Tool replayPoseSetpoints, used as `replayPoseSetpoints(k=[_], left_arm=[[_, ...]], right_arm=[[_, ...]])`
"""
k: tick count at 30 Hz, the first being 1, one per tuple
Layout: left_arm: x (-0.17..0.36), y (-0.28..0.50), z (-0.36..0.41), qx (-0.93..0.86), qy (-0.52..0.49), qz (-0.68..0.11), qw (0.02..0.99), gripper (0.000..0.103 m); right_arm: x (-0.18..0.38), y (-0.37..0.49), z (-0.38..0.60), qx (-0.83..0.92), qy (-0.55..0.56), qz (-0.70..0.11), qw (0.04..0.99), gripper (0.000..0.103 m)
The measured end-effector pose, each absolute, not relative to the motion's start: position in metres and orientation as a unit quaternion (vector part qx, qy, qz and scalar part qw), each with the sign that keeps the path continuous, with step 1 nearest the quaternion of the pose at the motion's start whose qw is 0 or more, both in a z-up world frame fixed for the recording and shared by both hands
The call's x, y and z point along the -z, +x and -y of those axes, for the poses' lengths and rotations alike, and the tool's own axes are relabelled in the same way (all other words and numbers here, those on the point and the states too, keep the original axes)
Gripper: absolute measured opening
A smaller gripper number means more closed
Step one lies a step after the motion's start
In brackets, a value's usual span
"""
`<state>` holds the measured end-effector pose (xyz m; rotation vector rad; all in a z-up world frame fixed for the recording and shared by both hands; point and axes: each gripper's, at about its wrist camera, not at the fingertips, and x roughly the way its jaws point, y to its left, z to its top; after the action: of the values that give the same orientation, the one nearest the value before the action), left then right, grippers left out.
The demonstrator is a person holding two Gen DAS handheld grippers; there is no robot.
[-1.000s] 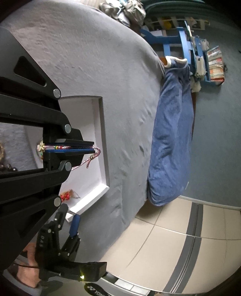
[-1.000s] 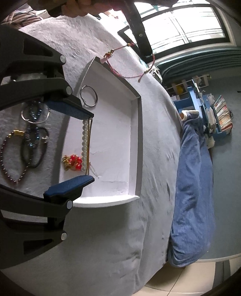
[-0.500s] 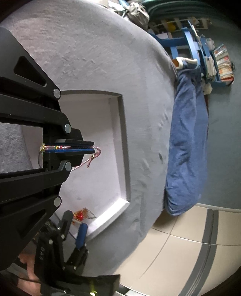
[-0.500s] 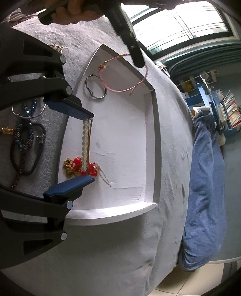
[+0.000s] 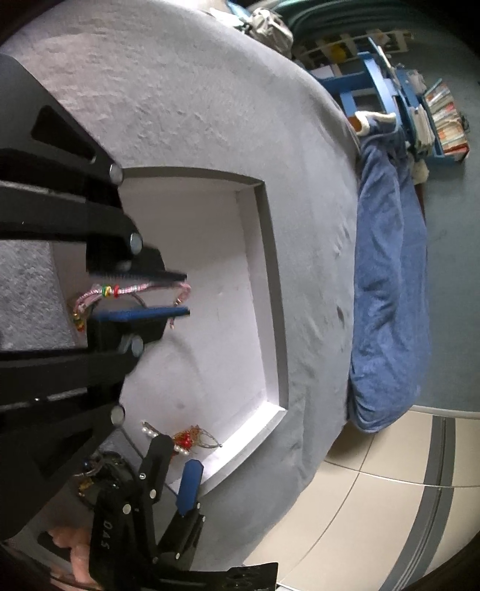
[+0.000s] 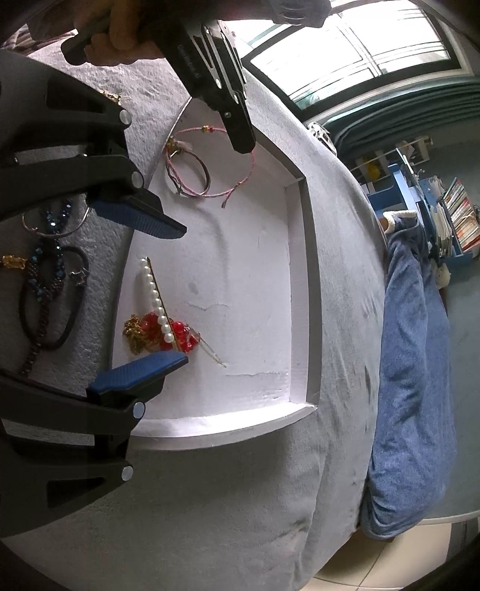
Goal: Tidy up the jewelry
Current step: 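Open the left tool to release the pink bracelet in the tray, then move the left tool toward the gold ring brooch beside the black bead bracelet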
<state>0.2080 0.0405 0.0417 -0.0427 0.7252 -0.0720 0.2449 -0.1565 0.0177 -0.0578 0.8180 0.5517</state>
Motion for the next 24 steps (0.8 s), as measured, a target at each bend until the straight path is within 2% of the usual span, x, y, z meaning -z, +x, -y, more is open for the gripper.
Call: replayPoseSetpoints(k=[4, 6, 8, 14, 24], left_arm=[[-0.047, 0.201, -0.041, 0.042, -0.021, -0.346, 0.937, 0.047], [-0.052, 0.195, -0.041, 0.04, -0.02, -0.334, 0.941, 0.068], [-0.055, 0.191, -0.042, 0.041, -0.022, -0.324, 0.945, 0.075], [-0.06, 0.181, -0.046, 0.042, -0.026, -0.32, 0.946, 0.08], [-0.046, 0.143, -0.053, 0.065, -0.037, -0.32, 0.945, 0.08]], right_arm=[[-0.02, 0.24, 0.158, -0.266, -0.022, -0.387, 0.883, 0.065], [-0.024, 0.238, 0.16, -0.267, -0.019, -0.38, 0.885, 0.07], [-0.026, 0.234, 0.161, -0.268, -0.019, -0.376, 0.887, 0.07], [-0.036, 0.219, 0.166, -0.268, -0.035, -0.36, 0.893, 0.071], [-0.034, 0.2, 0.194, -0.257, -0.02, -0.356, 0.898, 0.072]])
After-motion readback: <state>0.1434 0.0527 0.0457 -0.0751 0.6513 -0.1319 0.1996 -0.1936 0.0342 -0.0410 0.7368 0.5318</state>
